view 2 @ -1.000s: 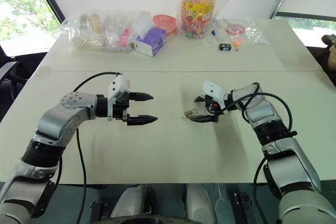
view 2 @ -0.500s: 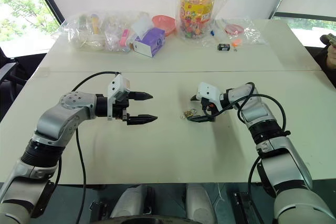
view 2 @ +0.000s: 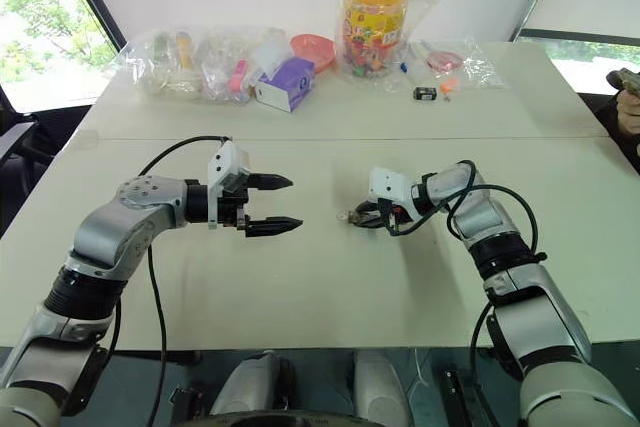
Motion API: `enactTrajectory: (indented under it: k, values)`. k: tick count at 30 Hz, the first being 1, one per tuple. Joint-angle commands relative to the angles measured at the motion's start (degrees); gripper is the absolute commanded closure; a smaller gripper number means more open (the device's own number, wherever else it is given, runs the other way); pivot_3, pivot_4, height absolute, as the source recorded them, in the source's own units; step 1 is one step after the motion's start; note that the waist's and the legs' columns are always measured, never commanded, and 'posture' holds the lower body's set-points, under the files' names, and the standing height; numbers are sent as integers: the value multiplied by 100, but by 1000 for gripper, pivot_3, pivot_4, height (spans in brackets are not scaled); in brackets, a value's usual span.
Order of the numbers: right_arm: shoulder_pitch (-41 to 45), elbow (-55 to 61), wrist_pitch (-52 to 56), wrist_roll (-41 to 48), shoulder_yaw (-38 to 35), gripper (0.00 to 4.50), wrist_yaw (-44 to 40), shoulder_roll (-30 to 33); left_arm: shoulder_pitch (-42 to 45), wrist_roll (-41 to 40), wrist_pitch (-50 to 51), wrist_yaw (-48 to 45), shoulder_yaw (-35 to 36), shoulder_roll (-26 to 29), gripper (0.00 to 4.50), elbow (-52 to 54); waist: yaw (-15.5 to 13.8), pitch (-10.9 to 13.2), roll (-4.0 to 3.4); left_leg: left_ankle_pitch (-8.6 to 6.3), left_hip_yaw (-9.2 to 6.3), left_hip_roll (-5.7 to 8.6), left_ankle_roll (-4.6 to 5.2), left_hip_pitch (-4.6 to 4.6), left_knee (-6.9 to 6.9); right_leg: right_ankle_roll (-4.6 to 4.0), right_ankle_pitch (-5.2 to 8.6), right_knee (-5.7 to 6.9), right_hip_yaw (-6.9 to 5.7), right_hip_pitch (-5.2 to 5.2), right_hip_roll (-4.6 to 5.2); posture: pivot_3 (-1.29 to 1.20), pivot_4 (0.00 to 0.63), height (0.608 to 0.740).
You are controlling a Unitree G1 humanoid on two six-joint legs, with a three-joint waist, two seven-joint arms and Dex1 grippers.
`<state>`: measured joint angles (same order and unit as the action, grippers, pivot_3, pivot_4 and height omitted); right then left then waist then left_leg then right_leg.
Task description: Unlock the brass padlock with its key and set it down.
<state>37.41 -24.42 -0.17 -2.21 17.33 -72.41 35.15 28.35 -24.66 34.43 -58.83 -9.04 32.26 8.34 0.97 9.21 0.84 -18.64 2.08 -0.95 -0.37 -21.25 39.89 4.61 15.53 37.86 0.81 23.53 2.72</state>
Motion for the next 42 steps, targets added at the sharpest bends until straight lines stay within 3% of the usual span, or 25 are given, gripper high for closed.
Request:
enactTrajectory:
  k: [1,8,13,19,22,26,42]
  values:
    - [-428,794,-314,-569,-124,3837,950,155,66,-209,55,28,159,-137,0,-67,-4,0,0,0,0,0,0,-3,0,0,0,0,0,1,1,0,150,735]
    - [-1284,3220,-1306,-1673,-804,3837,2992,316,533,-419,257,-222,1,-549,0,-519,-33,6,-6,1,3,6,-2,-45,6,1,0,4,1,44,1,0,150,735]
    - [-1828,4392,-1140,-2057,-863,3837,3275,297,1032,-511,329,-511,-31,-806,0,-980,-42,6,-4,3,-2,7,-5,-96,17,2,-1,8,0,88,-11,0,150,735]
    - [-1858,4594,-881,-2157,-804,3837,3243,296,1392,-439,136,-831,-52,-866,0,-1412,-28,6,-4,3,0,10,-4,-95,18,2,-1,7,0,89,-23,0,150,735]
    - [-1877,4621,-819,-2153,-803,3837,3226,315,1451,-405,55,-927,-51,-850,843,-1500,-29,7,-3,3,0,11,-3,-96,18,2,-1,5,1,89,-24,0,150,735]
    - [-1856,4598,-820,-2135,-830,3837,3202,376,1417,-301,6,-978,-104,-771,2780,-1486,-29,7,-3,3,0,11,-2,-97,18,2,-1,4,1,89,-23,0,150,735]
    - [-1724,4585,-811,-2059,-822,3837,3126,511,1385,-183,-135,-909,-34,-895,2780,-1574,-34,7,-3,3,0,11,-2,-97,18,2,0,4,1,89,-23,0,150,735]
